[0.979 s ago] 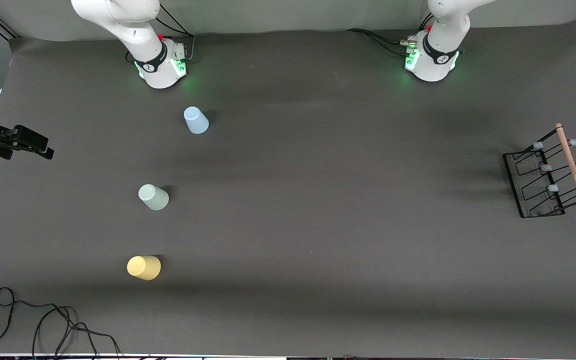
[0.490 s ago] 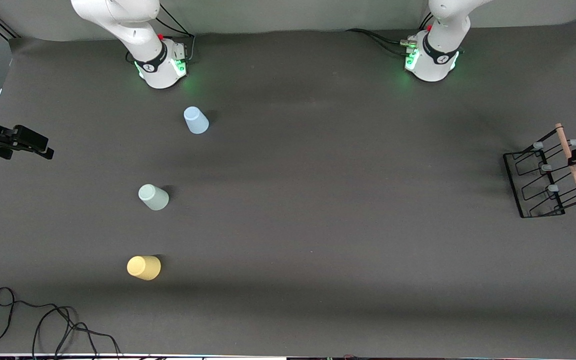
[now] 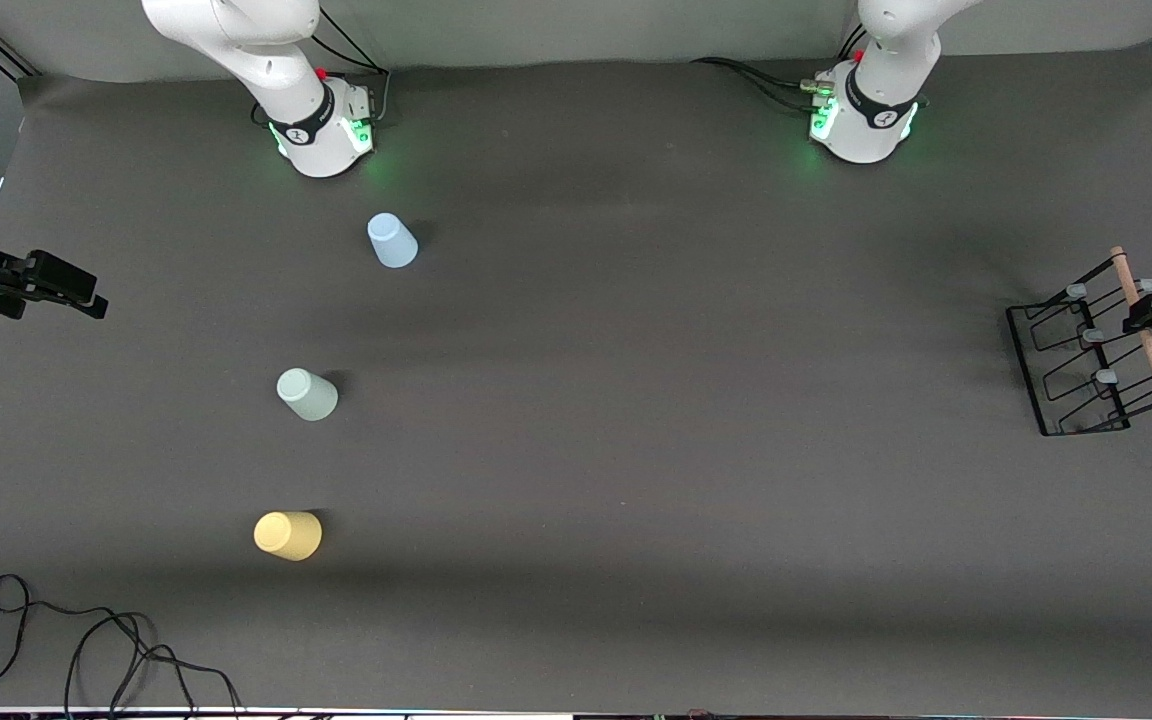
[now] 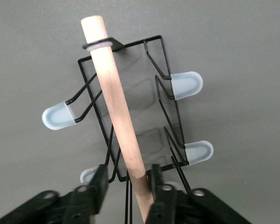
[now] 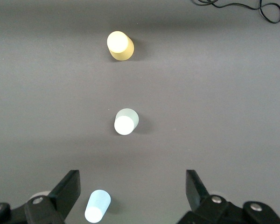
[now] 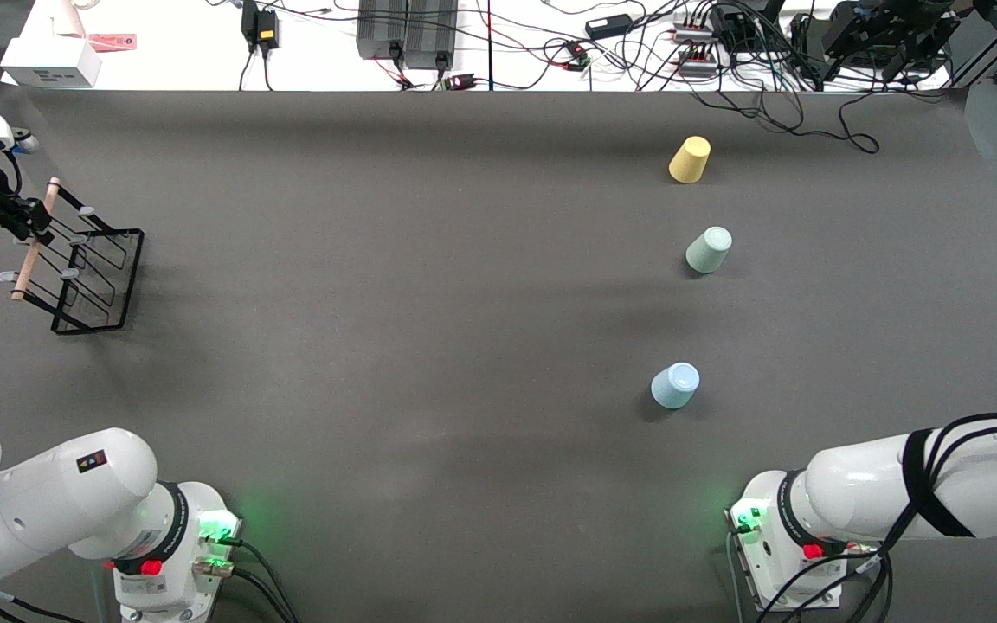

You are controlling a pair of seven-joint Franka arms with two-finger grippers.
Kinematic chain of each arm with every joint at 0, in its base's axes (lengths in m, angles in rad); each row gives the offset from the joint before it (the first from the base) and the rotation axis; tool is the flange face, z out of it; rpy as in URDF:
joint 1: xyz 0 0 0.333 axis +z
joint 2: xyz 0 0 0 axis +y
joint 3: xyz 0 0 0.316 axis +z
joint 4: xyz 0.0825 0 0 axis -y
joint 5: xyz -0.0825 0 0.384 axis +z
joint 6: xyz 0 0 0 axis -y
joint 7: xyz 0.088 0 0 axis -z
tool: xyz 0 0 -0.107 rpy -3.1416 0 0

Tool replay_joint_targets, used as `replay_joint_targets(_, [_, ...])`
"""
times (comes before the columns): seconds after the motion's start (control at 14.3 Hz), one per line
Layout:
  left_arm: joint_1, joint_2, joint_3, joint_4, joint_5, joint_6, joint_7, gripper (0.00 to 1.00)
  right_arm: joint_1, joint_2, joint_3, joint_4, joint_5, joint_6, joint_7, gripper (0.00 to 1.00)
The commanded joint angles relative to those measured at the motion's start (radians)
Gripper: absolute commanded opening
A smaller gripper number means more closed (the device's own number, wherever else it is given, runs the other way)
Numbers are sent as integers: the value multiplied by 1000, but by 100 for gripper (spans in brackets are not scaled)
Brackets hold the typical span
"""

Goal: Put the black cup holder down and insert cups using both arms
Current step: 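Lift the black cup rack with the left gripper off the table edge, then carry the rack with the left gripper to the table middle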

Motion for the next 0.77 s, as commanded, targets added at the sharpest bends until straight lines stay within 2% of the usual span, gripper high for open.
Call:
replay_joint_targets(0.0, [9, -15, -7, -16, -19, 0, -1, 9, -8, 3, 8, 15, -9, -11, 11, 100])
replay_joint_targets(0.07, [9, -15, -7, -16, -25, -6, -1, 0, -8, 3, 8, 15, -9, -11, 11, 100])
replay_joint_targets(0.28, [3, -33, -10, 17, -28, -56, -1, 0, -8, 4, 8, 15, -9, -11, 11, 100])
replay_joint_targets(0.42, [-11, -45, -20, 108, -36, -177, -1, 0, -8, 5, 6, 14, -9, -11, 11, 100])
replay_joint_targets(0.56, [-46, -45, -32, 227, -97, -308, -9, 0, -8, 3, 8, 15, -9, -11, 11, 100])
replay_joint_targets(0.7, [-107, -45, -32, 324, -123, -380, -52, 0, -10, 5, 6, 14, -9, -11, 9, 100])
